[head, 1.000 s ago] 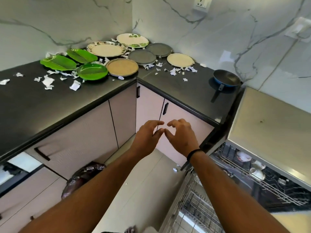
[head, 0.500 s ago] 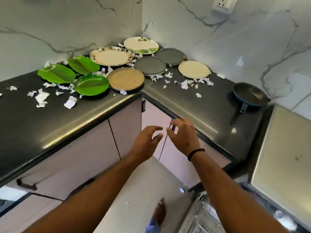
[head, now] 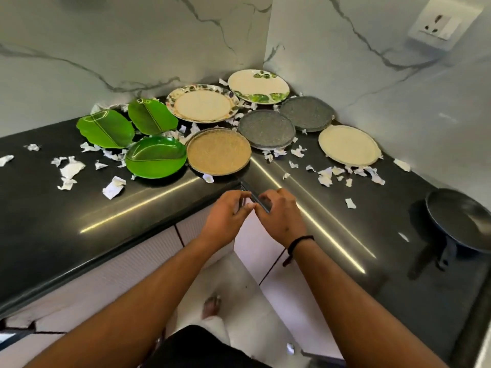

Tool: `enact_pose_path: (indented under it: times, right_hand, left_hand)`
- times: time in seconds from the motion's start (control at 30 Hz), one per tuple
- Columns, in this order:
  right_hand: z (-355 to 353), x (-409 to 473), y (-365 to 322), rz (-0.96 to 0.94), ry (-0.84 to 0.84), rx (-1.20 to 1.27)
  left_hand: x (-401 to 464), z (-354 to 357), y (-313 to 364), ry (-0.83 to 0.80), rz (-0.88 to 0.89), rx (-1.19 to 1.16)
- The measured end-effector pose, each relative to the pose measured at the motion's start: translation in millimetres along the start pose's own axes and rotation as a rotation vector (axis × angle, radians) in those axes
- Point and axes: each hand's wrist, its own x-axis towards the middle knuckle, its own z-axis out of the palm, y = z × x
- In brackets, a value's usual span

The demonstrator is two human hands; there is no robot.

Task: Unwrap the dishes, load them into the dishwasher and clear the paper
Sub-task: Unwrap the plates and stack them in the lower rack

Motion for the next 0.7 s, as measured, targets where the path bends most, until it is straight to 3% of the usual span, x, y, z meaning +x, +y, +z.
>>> enact_pose_path:
  times: [0.17, 0.37, 0.53, 0.7]
  right_hand:
    - [1.9, 79.3, -10.2, -0.049, -0.046, -0.098]
    - [0.5, 160.3, -19.6, -0.017, -0.076, -0.126]
    - [16.2, 200.6, -16.3, 0.142, -0.167, -0.004]
    - [25.4, 219.5, -6.9, 0.289, -0.279, 0.111]
  left_hand:
    - [78.9, -21.3, -12.8, 0.053, 0.006, -0.077]
    - [167.3, -37.5, -45.7, 0.105, 0.036, 0.009]
    - [221.7, -48.2, -77.1, 0.238, -0.001, 0.053]
    - [256.1, -57.8, -106.0, 0.174, -0.164, 0.314]
